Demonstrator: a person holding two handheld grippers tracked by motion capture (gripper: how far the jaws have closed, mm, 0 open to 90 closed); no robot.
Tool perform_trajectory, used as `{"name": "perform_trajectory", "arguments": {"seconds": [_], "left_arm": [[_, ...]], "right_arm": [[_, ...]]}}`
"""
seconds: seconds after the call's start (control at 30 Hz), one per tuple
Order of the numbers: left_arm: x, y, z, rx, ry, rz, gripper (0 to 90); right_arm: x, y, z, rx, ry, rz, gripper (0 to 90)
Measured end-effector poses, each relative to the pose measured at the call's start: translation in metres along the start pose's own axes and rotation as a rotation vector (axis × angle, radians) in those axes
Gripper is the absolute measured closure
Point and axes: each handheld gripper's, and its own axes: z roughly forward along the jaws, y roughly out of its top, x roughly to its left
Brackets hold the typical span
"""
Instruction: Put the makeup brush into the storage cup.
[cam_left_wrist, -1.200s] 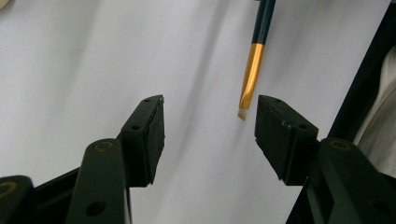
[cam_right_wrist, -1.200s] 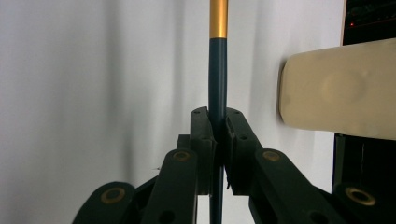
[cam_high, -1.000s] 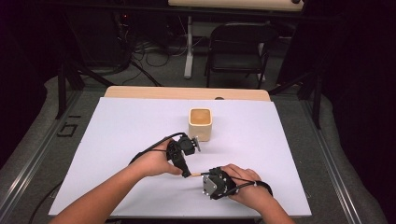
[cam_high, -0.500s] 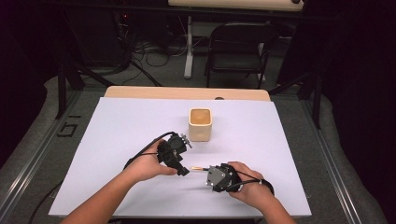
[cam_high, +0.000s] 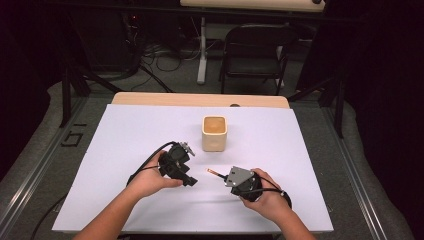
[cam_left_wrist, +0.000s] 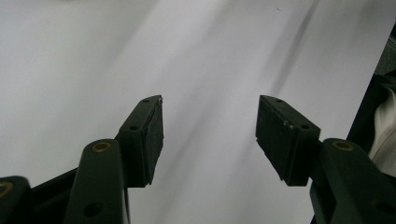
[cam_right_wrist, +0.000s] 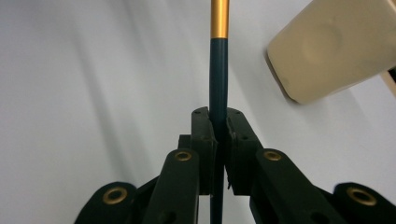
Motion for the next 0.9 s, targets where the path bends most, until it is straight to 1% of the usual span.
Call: {"name": "perform_trajectory", "arguments": {"seconds": [0.03, 0.07, 0.1, 0.17, 0.2, 0.27, 0.3, 0.33, 0.37, 0.4, 0.43, 0.47, 0.5, 0.57, 0.63, 0.77, 0.87, 0.9], "left_arm": [[-0.001, -0.001, 0.0, -0.008, 0.006, -0.002, 42.4], [-0.002, -0.002, 0.001, -0.013, 0.007, -0.012, 42.6], [-0.002, -0.002, 0.002, -0.012, 0.009, -0.011, 42.6], [-0.003, -0.003, 0.003, -0.015, 0.005, -0.007, 42.6], [-0.004, -0.004, 0.003, -0.021, 0.002, -0.014, 42.6], [-0.004, -0.004, 0.002, -0.034, -0.002, -0.016, 42.6], [-0.004, -0.005, 0.001, -0.047, -0.005, -0.02, 42.7], [-0.004, -0.005, 0.0, -0.059, -0.006, -0.023, 42.6], [-0.003, -0.006, -0.001, -0.069, -0.009, -0.019, 42.6], [-0.004, -0.006, -0.002, -0.082, -0.012, -0.025, 42.7], [-0.004, -0.007, -0.002, -0.095, -0.013, -0.028, 42.8], [-0.003, -0.008, -0.003, -0.099, -0.015, -0.023, 43.0], [-0.004, -0.009, -0.003, -0.104, -0.015, -0.028, 43.1], [-0.005, -0.01, -0.001, -0.11, -0.019, -0.033, 43.2], [-0.004, -0.01, -0.001, -0.105, -0.02, -0.025, 43.2], [-0.005, -0.011, 0.001, -0.11, -0.02, -0.026, 43.4], [-0.006, -0.013, 0.003, -0.119, -0.023, -0.032, 43.6], [-0.006, -0.013, 0.004, -0.121, -0.021, -0.037, 43.7]], "right_arm": [[-0.001, 0.001, 0.0, 0.0, 0.007, 0.018, 83.8], [-0.002, 0.001, 0.0, -0.014, 0.013, 0.038, 83.8], [-0.004, 0.002, 0.0, -0.015, 0.018, 0.056, 83.8], [-0.007, 0.001, 0.001, -0.035, 0.03, 0.095, 83.8], [-0.008, 0.001, 0.001, -0.045, 0.037, 0.123, 83.8], [-0.012, 0.0, 0.001, -0.068, 0.053, 0.172, 83.8], [-0.014, 0.0, 0.001, -0.078, 0.06, 0.192, 83.8], [-0.015, 0.0, 0.001, -0.083, 0.067, 0.201, 83.8], [-0.016, -0.001, 0.002, -0.091, 0.066, 0.214, 83.8], [-0.017, -0.001, 0.002, -0.093, 0.071, 0.233, 83.8], [-0.018, -0.001, 0.002, -0.107, 0.074, 0.249, 83.8], [-0.02, -0.001, 0.002, -0.114, 0.085, 0.271, 83.8], [-0.021, -0.001, 0.003, -0.124, 0.095, 0.295, 83.9], [-0.024, -0.001, 0.003, -0.16, 0.115, 0.349, 83.8], [-0.026, -0.001, 0.004, -0.198, 0.135, 0.4, 83.8], [-0.026, -0.002, 0.007, -0.275, 0.176, 0.501, 83.8], [-0.024, -0.006, 0.007, -0.315, 0.186, 0.537, 83.8], [-0.024, -0.007, 0.007, -0.319, 0.185, 0.537, 83.8]]}}
